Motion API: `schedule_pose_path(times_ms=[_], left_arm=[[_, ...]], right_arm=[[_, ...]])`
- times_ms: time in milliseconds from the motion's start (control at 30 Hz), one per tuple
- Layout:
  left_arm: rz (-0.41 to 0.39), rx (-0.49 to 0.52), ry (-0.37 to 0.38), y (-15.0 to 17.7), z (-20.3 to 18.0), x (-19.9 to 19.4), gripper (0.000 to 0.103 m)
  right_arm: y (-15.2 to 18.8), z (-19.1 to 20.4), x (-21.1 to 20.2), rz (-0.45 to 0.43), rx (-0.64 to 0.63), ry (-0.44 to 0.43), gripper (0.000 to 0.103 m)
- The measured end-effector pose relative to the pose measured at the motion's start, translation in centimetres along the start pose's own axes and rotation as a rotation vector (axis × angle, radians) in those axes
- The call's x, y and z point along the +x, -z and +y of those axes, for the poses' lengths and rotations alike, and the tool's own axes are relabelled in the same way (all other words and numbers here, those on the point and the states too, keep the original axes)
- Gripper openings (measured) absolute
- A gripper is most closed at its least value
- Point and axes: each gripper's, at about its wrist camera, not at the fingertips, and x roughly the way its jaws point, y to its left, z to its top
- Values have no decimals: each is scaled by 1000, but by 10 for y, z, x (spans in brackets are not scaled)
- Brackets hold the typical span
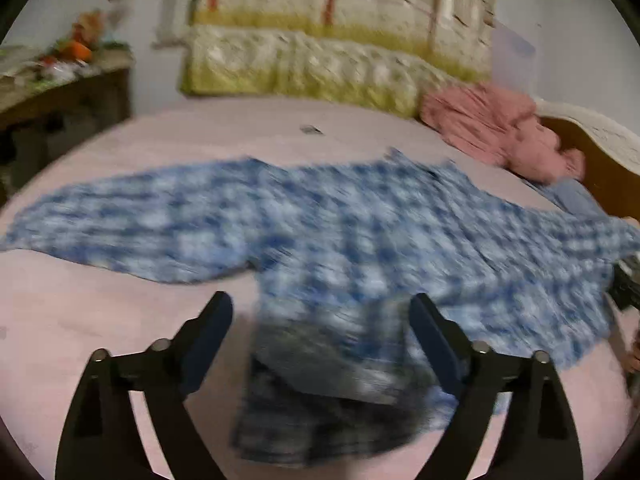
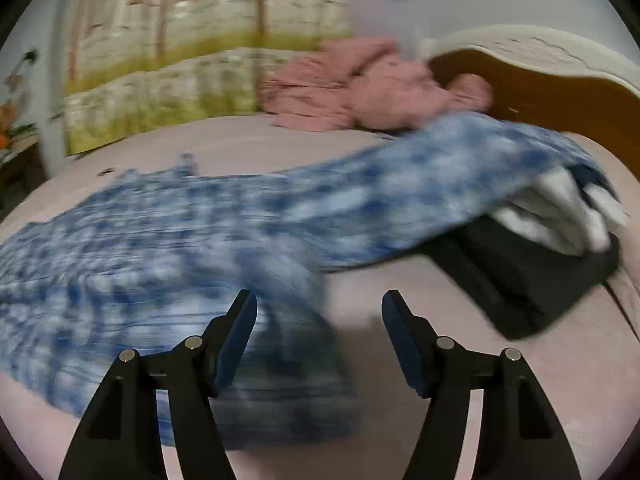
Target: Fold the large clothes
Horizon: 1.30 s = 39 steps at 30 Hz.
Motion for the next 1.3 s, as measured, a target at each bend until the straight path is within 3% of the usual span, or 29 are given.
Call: schedule_pose_path(times_ms=[133, 167, 300, 333, 400, 467, 533, 633, 733, 833, 900, 933, 967, 1000, 1133, 1200, 1267, 1300], left_arm=[[5, -23, -212, -1, 19, 11, 93], [16, -35, -197, 1, 25, 11, 92], [86, -113, 161, 0, 38, 7, 93], [100, -112, 213, 0, 35, 6, 93], [134, -94, 221, 1, 29, 11, 98], [175, -51, 128, 4, 25, 19, 98], [223, -34, 107, 8, 29, 28, 98], [162, -48, 230, 4, 29, 11, 98], [22, 73, 326, -2, 3, -20, 98], [89, 203, 244, 9, -30, -10, 99], [178, 267, 74, 18, -40, 13, 99], [202, 322, -75, 24, -43, 28, 99], [210, 345, -170, 27, -44, 36, 99], [212, 326, -211, 28, -39, 41, 99], [60, 122, -203, 6, 1, 16, 97], [-24, 49, -237, -2, 23, 4, 97], [-49, -8, -309, -6, 42, 5, 97], [-32, -31, -311, -5, 50, 8, 95]], right_arm=[[-1, -28, 21, 89, 111, -22, 67], [-1, -32, 22, 97, 128, -46, 67], [-1, -19, 26, 123, 68, -208, 67], [1, -13, 28, 142, 38, -237, 67], [4, 7, 36, 179, -34, -217, 67], [8, 20, 44, 213, -83, -162, 67], [11, 25, 51, 240, -100, -135, 67], [11, 20, 50, 232, -78, -103, 67], [9, 14, 52, 227, -51, -78, 67], [7, 12, 51, 207, -45, -53, 67], [8, 11, 45, 187, -52, -30, 67], [7, 12, 41, 173, -59, -16, 67], [7, 12, 38, 159, -66, -9, 67], [7, 12, 35, 152, -71, -9, 67], [8, 12, 38, 189, -58, 12, 67], [7, 8, 35, 188, -45, 13, 67], [7, 6, 31, 175, -43, 48, 67], [7, 6, 30, 169, -44, 59, 67]])
